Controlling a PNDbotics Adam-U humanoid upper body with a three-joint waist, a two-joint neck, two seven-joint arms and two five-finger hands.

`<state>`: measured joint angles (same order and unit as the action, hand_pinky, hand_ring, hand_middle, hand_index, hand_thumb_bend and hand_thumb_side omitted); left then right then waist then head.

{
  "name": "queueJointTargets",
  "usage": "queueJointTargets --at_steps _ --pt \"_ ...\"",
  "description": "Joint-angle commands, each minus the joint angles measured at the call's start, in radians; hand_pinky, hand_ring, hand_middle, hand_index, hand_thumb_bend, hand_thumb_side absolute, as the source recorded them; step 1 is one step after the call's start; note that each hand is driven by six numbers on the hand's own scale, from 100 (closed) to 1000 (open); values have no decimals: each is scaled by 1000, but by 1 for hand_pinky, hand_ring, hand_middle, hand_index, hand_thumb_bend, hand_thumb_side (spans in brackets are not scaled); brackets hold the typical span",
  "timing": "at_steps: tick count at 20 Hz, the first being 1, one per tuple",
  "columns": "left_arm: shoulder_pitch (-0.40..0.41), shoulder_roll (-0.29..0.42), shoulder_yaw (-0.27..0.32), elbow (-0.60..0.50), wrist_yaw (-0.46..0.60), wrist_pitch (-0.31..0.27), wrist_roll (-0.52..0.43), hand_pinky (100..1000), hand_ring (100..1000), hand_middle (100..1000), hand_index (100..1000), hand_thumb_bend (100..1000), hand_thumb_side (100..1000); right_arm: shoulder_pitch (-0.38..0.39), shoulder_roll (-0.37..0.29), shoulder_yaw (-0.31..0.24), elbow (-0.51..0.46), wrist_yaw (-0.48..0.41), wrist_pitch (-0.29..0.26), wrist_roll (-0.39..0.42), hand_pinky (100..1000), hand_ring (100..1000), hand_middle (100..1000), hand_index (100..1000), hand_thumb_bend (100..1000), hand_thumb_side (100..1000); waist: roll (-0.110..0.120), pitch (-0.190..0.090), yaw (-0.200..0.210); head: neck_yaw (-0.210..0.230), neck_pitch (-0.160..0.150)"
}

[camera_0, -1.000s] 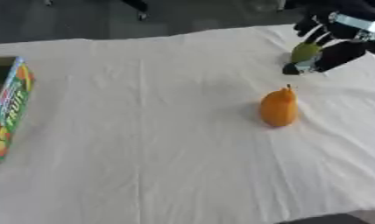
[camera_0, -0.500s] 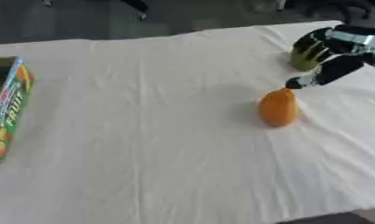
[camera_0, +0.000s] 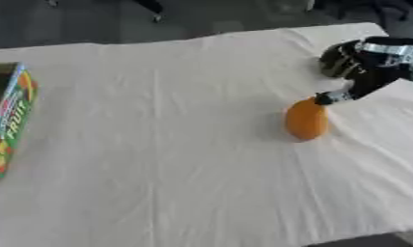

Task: Pick up the objects with one hand, pass them to the other hand, and then place them into the box on the other side of the table.

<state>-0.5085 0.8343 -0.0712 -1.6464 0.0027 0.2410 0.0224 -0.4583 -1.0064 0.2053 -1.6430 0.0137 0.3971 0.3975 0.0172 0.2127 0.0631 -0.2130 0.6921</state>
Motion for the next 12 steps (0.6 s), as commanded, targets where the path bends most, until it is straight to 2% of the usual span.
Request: queueJointTargets --at_steps 1,5,12 --pt "-8 22 13 -4 -4 0 -6 635 661 598 752 699 500 -15 -16 6 13 18 -4 16 799 794 785 855 662 244 -1 -14 2 0 -1" --pt "-11 20 11 -3 -6 0 -12 635 661 599 752 696 496 -23 7 26 39 72 -9 31 800 795 784 852 649 244 1 -12 4 -1 2" --pt "-9 17 10 -1 -8 2 -18 635 661 598 752 696 503 -40 34 50 80 114 -13 40 800 792 776 844 635 223 2 -12 5 -3 2"
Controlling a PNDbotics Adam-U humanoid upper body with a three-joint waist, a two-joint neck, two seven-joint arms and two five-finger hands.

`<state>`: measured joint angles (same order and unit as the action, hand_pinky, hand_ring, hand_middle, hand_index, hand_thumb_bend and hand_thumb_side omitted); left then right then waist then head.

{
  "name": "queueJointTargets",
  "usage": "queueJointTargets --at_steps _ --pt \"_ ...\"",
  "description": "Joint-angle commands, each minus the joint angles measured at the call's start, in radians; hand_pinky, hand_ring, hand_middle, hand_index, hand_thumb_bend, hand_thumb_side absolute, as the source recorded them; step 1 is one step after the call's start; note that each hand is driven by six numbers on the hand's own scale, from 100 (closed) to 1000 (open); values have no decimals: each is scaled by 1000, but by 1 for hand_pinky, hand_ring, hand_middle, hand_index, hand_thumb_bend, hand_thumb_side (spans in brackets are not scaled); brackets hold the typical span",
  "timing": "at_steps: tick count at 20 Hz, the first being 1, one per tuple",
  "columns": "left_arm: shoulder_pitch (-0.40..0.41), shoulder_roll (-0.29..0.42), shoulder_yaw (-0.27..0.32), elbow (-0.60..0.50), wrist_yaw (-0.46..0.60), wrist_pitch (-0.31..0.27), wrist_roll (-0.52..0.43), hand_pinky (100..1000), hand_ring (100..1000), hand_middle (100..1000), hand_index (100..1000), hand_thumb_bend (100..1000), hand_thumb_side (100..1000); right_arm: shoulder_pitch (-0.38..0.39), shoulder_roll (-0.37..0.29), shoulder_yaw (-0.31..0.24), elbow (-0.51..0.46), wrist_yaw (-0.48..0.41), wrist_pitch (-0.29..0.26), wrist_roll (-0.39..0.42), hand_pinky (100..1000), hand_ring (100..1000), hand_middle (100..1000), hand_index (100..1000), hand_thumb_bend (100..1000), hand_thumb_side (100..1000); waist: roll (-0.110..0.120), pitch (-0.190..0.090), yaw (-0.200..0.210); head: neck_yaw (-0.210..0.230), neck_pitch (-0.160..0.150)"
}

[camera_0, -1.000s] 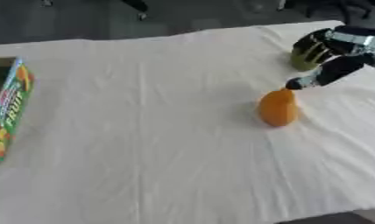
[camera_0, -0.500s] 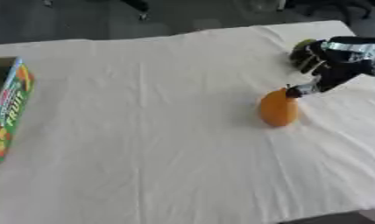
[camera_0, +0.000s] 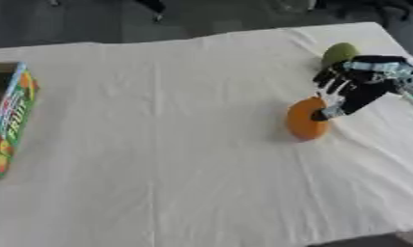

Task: Pick up the objects with one hand, pass them to the other hand, and then place them into the box on the other side of the table.

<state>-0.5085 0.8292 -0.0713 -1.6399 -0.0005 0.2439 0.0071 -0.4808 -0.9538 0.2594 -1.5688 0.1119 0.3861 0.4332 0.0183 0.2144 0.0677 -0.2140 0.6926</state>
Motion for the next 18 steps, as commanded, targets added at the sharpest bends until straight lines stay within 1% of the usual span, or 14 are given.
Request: queueJointTargets --at_steps 1,2,3,7,8,9,10,11,12,13,14,18 --pt "-9 22 10 -7 -5 -1 -3 635 661 598 752 696 503 -19 -18 -4 7 19 -3 6 800 792 776 844 635 223 1 -13 0 -2 2" --pt "-9 22 10 -7 -5 -1 -3 635 661 598 752 696 503 -20 -17 -3 9 21 -4 6 800 792 776 844 635 223 1 -14 0 -2 2" --pt "-9 22 10 -7 -5 -1 -3 634 660 598 752 695 504 -20 -17 -2 10 23 -5 7 802 792 771 841 622 197 1 -13 1 -2 1" --pt "-11 21 10 -8 -5 -2 -2 634 660 598 752 695 504 -32 -2 18 34 57 -1 11 802 791 770 840 621 197 2 -14 4 -2 -2" --pt "-11 21 10 -8 -5 -2 -2 636 660 598 752 690 506 -33 -1 19 37 62 -2 12 799 786 756 828 595 170 2 -14 4 -2 -2" --pt "-10 21 10 -8 -6 -2 -3 636 660 598 752 690 506 -32 1 22 46 70 1 12 799 786 756 828 595 170 2 -13 6 -2 -1" --pt "-10 21 9 -8 -7 -3 -3 635 661 599 752 686 509 -33 3 24 55 79 5 14 796 779 729 811 583 155 2 -13 7 -1 -1" --pt "-10 21 9 -8 -7 -4 -4 635 661 599 752 686 509 -34 4 25 61 86 7 16 796 779 729 811 583 155 2 -12 7 0 -1" --pt "-10 21 9 -9 -8 -5 -5 636 662 599 753 682 510 -35 5 26 67 90 10 20 796 779 701 793 570 128 2 -12 7 0 -1" --pt "-11 21 9 -9 -8 -5 -6 636 662 599 753 682 510 -36 6 27 71 92 12 25 797 779 698 791 569 125 2 -12 6 0 -1" --pt "-11 20 9 -9 -8 -6 -6 635 662 599 753 680 512 -37 8 28 74 94 14 31 798 779 682 780 555 100 2 -12 6 0 -2" --pt "-10 19 7 -9 -9 -10 -8 636 661 599 751 674 513 -43 13 38 85 111 13 53 793 770 679 779 542 100 3 -12 6 -2 -3"
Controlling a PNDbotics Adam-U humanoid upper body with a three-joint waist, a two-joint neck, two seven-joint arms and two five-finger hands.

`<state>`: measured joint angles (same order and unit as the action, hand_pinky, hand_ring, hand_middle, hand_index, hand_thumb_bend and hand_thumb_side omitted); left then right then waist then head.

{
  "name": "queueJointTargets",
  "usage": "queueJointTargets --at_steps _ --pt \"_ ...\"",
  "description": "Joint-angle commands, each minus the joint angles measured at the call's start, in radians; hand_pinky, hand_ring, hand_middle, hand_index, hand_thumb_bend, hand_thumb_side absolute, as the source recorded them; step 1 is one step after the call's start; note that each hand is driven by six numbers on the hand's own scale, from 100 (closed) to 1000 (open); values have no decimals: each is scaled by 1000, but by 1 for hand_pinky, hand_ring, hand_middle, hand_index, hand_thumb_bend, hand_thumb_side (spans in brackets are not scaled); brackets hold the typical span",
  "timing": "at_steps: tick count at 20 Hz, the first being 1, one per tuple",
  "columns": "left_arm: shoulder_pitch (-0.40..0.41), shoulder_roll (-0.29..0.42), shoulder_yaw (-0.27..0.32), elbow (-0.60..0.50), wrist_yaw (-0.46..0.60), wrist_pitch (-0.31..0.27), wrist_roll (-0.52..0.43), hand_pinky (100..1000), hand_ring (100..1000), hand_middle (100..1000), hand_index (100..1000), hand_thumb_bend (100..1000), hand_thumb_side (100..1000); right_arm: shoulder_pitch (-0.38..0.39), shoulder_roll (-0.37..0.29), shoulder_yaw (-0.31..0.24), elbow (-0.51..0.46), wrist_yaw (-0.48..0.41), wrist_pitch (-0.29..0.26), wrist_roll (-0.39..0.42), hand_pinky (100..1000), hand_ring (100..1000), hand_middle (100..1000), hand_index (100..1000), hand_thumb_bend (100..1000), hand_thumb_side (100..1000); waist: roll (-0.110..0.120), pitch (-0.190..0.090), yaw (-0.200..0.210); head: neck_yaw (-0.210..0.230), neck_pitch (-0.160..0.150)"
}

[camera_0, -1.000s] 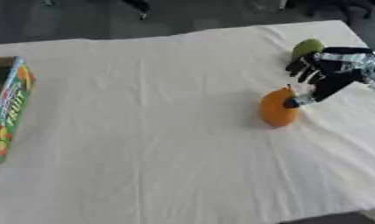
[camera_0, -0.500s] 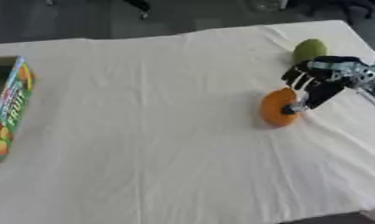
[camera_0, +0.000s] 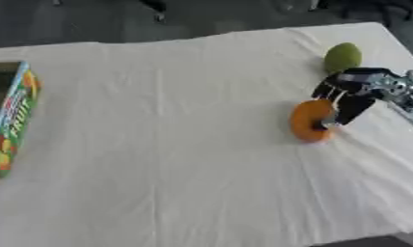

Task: Pick up the objects with one hand, pass them to the other hand, and then place them into the box on the other side of the table.

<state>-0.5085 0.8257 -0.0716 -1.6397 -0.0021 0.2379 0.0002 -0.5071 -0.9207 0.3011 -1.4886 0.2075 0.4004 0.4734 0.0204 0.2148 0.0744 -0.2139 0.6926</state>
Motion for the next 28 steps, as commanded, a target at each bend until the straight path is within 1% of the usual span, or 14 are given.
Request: queueJointTargets --at_steps 1,3,6,7,8,9,11,12,14,17,21,24,28 --pt "-10 23 8 -10 -7 -5 -1 635 661 599 750 673 513 -18 -18 -1 8 21 -2 17 793 769 679 779 533 100 2 -13 0 -2 -4" --pt "-10 23 7 -10 -7 -7 -1 635 661 599 750 673 514 -21 -15 2 15 35 -4 24 789 759 666 769 528 100 2 -12 0 -3 -4" --pt "-8 23 7 -10 -9 -6 -2 635 661 599 749 672 514 -23 -12 2 20 39 -7 30 778 735 606 719 468 100 3 -12 0 -4 -3" --pt "-8 23 8 -9 -9 -6 -2 635 661 599 749 672 514 -22 -13 1 19 36 -8 31 778 735 606 719 468 100 3 -11 0 -4 -3" --pt "-8 23 8 -9 -9 -6 -2 635 674 599 749 670 515 -21 -14 0 15 32 -8 30 775 720 555 668 375 100 3 -11 -1 -4 -2" --pt "-8 22 8 -9 -9 -7 -2 635 675 599 749 670 516 -20 -15 -3 11 27 -9 28 772 708 527 639 327 100 3 -11 -1 -4 -1" --pt "-7 22 8 -8 -9 -7 -3 635 677 599 748 670 515 -17 -18 -8 -3 16 -8 20 767 693 502 610 285 100 3 -11 -3 -3 -2" --pt "-7 22 8 -7 -9 -6 -3 635 677 599 748 671 515 -15 -20 -12 -12 12 -6 13 759 671 483 587 258 102 4 -12 -4 -2 -2" --pt "-6 23 8 -6 -10 -6 -3 634 678 599 747 671 515 -12 -25 -20 -32 6 2 -2 754 655 465 565 239 100 4 -13 -5 -3 -2" --pt "-6 23 10 -5 -10 -7 -2 634 678 599 747 672 514 -8 -34 -33 -59 -1 14 -15 752 648 456 555 206 100 4 -14 -8 -4 -3" --pt "-4 24 9 -4 -9 -7 -2 633 678 599 747 670 515 -1 -44 -50 -86 -13 20 -27 748 644 460 564 164 100 3 -15 -10 -2 -4" --pt "-4 24 11 -3 -9 -6 -1 628 678 598 747 669 517 3 -51 -65 -106 -19 19 -35 741 640 473 585 100 100 2 -15 -11 -1 -3" --pt "-3 25 11 -4 -8 -6 0 625 677 598 746 669 516 1 -57 -89 -133 -28 21 -63 731 626 466 582 100 100 2 -16 -13 1 -3"
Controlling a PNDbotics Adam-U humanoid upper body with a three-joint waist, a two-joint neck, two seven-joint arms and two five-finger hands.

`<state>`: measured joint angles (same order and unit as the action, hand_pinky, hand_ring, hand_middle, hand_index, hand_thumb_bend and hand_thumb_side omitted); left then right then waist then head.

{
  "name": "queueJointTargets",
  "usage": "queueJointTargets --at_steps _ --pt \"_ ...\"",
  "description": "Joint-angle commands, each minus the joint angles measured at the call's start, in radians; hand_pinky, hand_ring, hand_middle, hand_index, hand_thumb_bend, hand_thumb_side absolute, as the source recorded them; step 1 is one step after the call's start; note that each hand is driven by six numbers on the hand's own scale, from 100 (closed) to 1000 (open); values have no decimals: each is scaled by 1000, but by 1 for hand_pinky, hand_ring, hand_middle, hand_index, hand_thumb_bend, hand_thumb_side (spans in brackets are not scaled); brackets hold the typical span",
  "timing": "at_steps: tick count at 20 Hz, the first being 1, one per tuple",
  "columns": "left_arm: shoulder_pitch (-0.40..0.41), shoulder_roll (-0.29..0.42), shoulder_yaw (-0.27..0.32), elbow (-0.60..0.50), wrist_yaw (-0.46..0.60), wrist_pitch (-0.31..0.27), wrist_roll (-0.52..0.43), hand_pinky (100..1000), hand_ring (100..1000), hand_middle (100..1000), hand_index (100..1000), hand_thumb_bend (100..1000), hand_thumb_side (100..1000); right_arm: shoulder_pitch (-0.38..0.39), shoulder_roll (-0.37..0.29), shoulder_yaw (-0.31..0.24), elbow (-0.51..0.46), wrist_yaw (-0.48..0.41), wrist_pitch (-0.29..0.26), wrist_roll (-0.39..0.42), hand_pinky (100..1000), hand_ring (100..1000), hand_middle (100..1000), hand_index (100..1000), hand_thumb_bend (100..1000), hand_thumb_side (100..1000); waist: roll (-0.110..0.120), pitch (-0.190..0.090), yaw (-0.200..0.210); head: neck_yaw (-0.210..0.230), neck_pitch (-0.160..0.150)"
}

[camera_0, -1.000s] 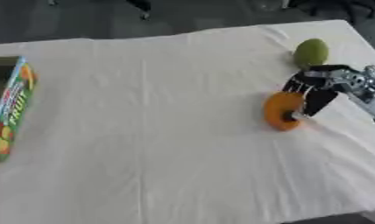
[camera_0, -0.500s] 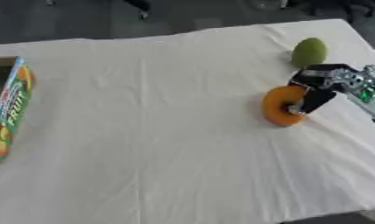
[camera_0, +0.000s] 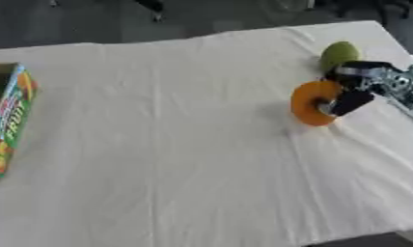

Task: Pick up the objects with one hand, pass them to the other hand, and then place them into the box on the other side of the table.

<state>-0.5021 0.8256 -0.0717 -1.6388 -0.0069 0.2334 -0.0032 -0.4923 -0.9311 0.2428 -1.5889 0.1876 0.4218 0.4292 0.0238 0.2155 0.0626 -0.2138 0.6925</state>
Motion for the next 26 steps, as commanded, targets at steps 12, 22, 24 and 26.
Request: queueJointTargets --at_steps 12,22,24,26 --pt "-12 28 6 -32 2 -8 -2 627 682 605 750 684 508 -47 -12 -113 -187 -96 14 -170 705 599 449 579 100 100 2 -20 -5 9 -4" --pt "-53 24 -62 -133 14 -50 -113 635 689 615 754 708 491 -112 42 -84 -264 -162 26 -227 698 592 445 580 100 100 5 -21 -2 28 -4" --pt "-65 22 -81 -155 19 -58 -142 635 689 615 754 708 491 -124 49 -78 -277 -169 28 -226 697 591 445 580 100 100 5 -21 -3 31 -5" --pt "-82 22 -108 -174 25 -66 -173 636 690 618 754 709 489 -138 56 -73 -288 -176 30 -225 696 590 444 580 100 100 6 -22 -5 35 -6"
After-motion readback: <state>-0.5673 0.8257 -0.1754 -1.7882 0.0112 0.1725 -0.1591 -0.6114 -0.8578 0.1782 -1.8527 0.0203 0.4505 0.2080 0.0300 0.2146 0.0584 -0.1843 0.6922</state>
